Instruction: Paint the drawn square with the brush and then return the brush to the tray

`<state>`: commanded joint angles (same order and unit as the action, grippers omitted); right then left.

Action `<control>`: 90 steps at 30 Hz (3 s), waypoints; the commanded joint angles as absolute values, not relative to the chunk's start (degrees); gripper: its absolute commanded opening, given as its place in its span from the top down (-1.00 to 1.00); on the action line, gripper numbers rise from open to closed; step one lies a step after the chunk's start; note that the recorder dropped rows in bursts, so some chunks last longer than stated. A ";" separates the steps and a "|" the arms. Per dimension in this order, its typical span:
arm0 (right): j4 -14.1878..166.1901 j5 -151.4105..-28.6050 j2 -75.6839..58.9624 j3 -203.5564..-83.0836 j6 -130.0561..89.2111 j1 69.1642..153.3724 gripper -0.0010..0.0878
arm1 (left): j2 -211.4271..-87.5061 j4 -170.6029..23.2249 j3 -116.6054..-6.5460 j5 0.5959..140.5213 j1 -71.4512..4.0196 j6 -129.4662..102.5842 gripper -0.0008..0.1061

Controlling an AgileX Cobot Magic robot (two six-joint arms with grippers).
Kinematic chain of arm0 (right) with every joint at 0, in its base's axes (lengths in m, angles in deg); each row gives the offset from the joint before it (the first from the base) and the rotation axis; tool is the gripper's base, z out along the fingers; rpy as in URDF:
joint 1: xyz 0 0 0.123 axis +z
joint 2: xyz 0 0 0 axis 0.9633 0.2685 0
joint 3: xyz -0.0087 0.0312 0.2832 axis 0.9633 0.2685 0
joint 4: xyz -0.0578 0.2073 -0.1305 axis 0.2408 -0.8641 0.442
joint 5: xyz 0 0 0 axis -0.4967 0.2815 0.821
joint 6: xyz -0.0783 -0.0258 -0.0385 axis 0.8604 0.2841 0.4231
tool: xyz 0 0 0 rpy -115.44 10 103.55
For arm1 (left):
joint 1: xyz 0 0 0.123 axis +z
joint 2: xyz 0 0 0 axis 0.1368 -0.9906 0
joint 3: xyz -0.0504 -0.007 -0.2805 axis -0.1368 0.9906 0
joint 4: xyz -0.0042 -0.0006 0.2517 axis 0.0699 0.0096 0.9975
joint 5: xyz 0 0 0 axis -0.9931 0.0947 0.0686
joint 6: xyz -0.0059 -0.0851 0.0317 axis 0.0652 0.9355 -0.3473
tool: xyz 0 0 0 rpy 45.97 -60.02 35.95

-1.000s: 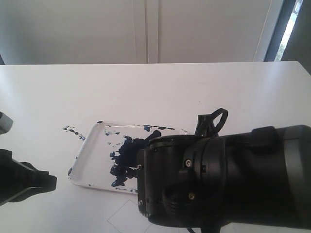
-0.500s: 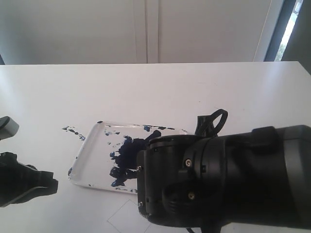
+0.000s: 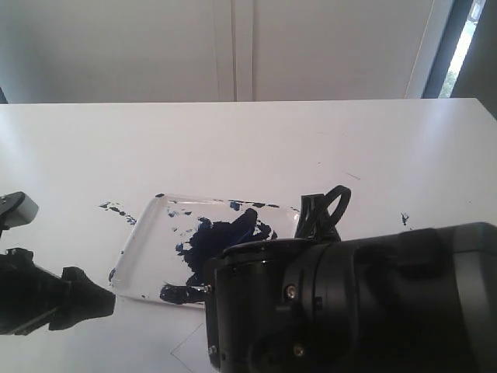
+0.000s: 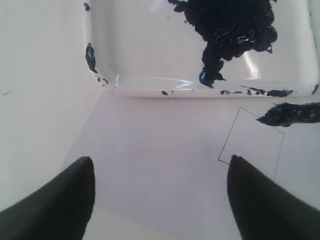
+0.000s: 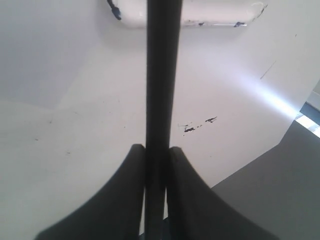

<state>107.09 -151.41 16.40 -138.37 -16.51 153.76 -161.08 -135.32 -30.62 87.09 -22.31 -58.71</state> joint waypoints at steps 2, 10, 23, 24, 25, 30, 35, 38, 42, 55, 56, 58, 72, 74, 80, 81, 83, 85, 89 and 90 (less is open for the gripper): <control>105.59 -151.41 16.40 -138.37 -16.51 153.76 0.98 | -163.76 -135.32 -30.62 86.42 -22.31 -58.71 -0.32; 103.55 -151.41 16.40 -138.37 -15.26 153.76 0.98 | -170.18 -135.29 -31.77 84.85 -22.31 -57.33 -0.32; 101.86 -151.41 16.40 -137.85 -13.97 153.76 0.98 | -170.42 -124.96 -40.47 95.50 -22.31 -52.06 -0.32; 101.86 -151.41 16.40 -137.38 -13.97 153.76 0.98 | -170.65 -123.56 -40.47 95.41 -22.31 -50.65 -0.32; 101.86 -151.41 16.40 -136.73 -13.97 153.76 0.98 | -170.97 -122.02 -40.47 95.25 -22.31 -48.99 -0.32; 102.25 -151.41 16.40 -134.12 -13.97 153.76 0.98 | -174.17 -119.77 -40.47 95.25 -22.31 -44.93 -0.32; 102.40 -151.41 16.40 -133.64 -13.97 153.76 0.98 | -177.54 -119.77 -40.47 93.19 -25.12 -44.41 -0.32; 102.40 -151.41 16.40 -133.64 -13.97 153.76 0.98 | -179.17 -118.58 -40.47 91.30 -26.78 -42.11 -0.32; 102.51 -151.41 16.40 -133.64 -13.97 153.76 0.98 | -180.86 -111.94 -40.47 91.10 -26.94 -35.92 -0.32; 104.36 -151.41 16.40 -133.64 -14.41 153.76 0.98 | -181.76 -60.67 -41.59 104.78 -26.94 13.04 -0.32; 104.82 -151.41 16.40 -133.64 -14.56 153.76 0.98 | -181.76 -60.67 -41.59 104.78 -26.94 13.18 -0.32; 105.89 -151.41 16.40 -133.64 -15.77 153.76 0.98 | -181.76 -60.67 -41.59 104.54 -26.94 13.16 -0.32; 107.43 -148.78 19.01 -134.57 -17.84 155.43 0.98 | -181.76 -61.21 -41.59 101.61 -26.94 13.16 -0.32; 107.43 -147.62 20.02 -135.86 -18.57 155.58 0.98 | -181.76 -61.46 -41.59 101.50 -26.94 13.16 -0.32; 108.48 -146.51 22.49 -140.19 -18.72 155.68 0.98 | -181.76 -61.58 -41.59 101.51 -26.94 13.16 -0.32; 108.48 -146.48 23.03 -140.91 -18.72 155.68 0.98 | -181.76 -61.72 -41.59 101.36 -26.94 13.16 -0.32; 108.48 -145.48 24.53 -142.20 -18.72 155.68 0.98 | -181.76 -61.71 -41.59 101.36 -26.94 13.16 -0.32; 108.48 -144.74 26.05 -143.31 -18.72 155.68 0.98 | -181.76 -61.71 -41.59 101.36 -26.94 13.16 -0.32; 108.48 -145.44 29.18 -145.34 -18.19 155.68 0.98 | -181.76 -61.71 -41.59 101.12 -26.94 13.16 -0.32; 108.66 -145.53 29.62 -145.63 -17.67 155.68 0.98 | -181.76 -61.71 -41.59 101.02 -26.94 13.16 -0.32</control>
